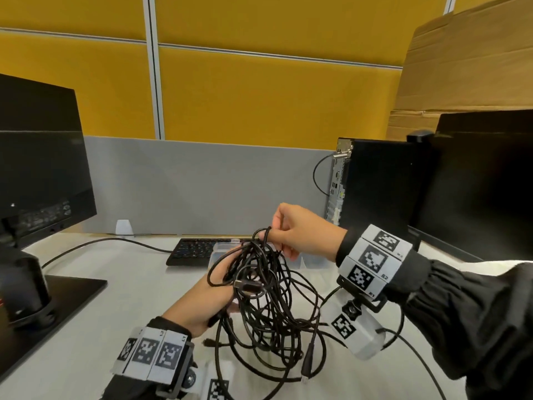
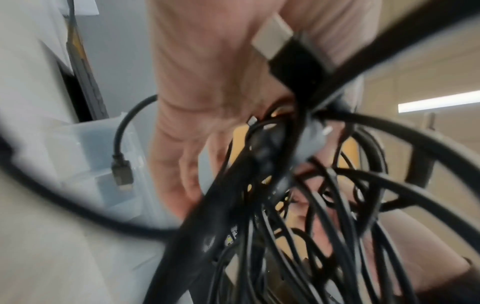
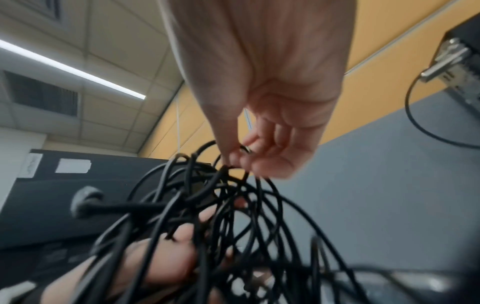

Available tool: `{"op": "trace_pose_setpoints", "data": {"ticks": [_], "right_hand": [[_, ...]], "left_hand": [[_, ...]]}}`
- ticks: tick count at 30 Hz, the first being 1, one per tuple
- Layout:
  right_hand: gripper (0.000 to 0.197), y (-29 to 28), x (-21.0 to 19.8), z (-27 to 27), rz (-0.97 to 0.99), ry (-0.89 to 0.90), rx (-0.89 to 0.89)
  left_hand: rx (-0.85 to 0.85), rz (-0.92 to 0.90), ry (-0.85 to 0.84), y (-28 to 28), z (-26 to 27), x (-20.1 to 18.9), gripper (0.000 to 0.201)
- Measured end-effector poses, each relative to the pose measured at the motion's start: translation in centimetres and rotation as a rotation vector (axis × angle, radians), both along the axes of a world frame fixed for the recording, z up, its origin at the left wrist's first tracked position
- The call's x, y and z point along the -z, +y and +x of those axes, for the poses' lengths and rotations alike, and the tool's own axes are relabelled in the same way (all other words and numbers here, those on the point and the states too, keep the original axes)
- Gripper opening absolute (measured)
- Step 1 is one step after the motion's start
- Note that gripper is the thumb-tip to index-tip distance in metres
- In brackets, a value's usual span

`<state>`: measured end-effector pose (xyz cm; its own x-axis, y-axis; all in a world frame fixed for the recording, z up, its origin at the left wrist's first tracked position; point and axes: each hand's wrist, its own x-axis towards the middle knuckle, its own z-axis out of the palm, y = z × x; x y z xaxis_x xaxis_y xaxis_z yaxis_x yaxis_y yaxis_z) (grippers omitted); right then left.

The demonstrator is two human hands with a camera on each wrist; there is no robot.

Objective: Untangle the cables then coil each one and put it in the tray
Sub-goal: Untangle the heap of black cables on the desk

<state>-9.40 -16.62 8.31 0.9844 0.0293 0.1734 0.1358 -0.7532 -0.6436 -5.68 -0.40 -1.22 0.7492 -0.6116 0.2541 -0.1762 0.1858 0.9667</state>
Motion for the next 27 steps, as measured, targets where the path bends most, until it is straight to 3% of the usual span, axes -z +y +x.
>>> {"op": "trace_pose_setpoints", "data": {"ticks": [4,8,11,16,18,20,24,26,27], "right_hand": [[0.026,-0.5,-0.8,-0.8,-0.432,0.167,-0.097],[0.021,-2.0,-2.1,-2.4,-0.387,0.302,-0.289],[0.022,-3.5,-1.9,-3.1,-0.103,0.256,-0.389],[0.024,-4.6,-0.2,-3.2,0.687,0.089,-0.429],[0.029,-4.3,0.1,-3.1,0.902,0.050,-0.377],[0.037,-4.2,-0.1,-3.1,0.781,0.067,-0.292],[0.018,-4.0,-0.8,-3.6,-0.065,0.095,-0.237],[0.019,-4.0,-0.9,-3.8,-0.195,0.066,-0.264],[0.021,-4.2,-1.0,-3.9,-0.130,0.022,-0.273]], "left_hand": [[-0.057,0.099,-0.072,-0.2,0.0,0.0,0.040],[-0.150,0.126,-0.122,0.0,0.5,0.1,0.026],[-0.126,0.097,-0.098,0.2,0.2,-0.7,0.023],[-0.074,0.071,-0.085,0.7,0.1,-1.2,0.013],[-0.071,0.076,-0.068,0.8,0.3,-1.0,0.014],[-0.082,0.072,-0.031,0.8,0.5,-0.8,0.012],[-0.121,0.095,-0.014,0.9,0.9,-0.4,0.014],[-0.114,0.097,-0.013,0.8,0.9,-0.3,0.014],[-0.108,0.086,-0.009,0.8,0.8,-0.4,0.013]]}}
